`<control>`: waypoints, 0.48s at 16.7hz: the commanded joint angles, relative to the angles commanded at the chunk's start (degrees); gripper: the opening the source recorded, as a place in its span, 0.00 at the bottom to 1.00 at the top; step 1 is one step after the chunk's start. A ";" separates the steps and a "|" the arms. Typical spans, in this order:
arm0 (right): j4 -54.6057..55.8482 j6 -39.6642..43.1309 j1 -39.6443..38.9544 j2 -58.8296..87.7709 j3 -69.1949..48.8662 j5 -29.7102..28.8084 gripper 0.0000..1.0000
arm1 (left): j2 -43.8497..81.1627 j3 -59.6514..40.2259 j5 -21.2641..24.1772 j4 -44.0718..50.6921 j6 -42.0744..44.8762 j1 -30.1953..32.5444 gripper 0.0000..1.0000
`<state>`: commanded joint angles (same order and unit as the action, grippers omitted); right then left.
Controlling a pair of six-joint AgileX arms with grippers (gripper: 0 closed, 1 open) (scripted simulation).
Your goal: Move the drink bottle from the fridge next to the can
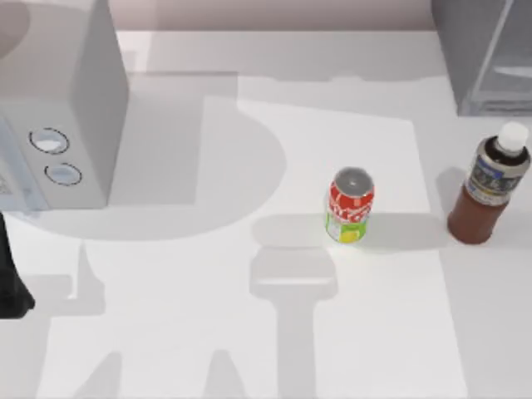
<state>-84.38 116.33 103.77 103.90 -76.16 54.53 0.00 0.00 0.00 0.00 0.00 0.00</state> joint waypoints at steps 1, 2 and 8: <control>0.00 0.00 0.00 0.00 0.00 0.00 1.00 | 0.00 0.00 0.00 0.00 0.00 0.00 1.00; 0.00 0.00 0.00 0.00 0.00 0.00 1.00 | 0.00 0.00 0.00 0.00 0.00 0.00 1.00; 6.20 -5.88 -6.06 0.23 -0.72 0.57 1.00 | 0.00 0.00 0.00 0.00 0.00 0.00 1.00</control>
<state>-78.18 110.44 97.71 104.13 -76.88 55.10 0.00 0.00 0.00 0.00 0.00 0.00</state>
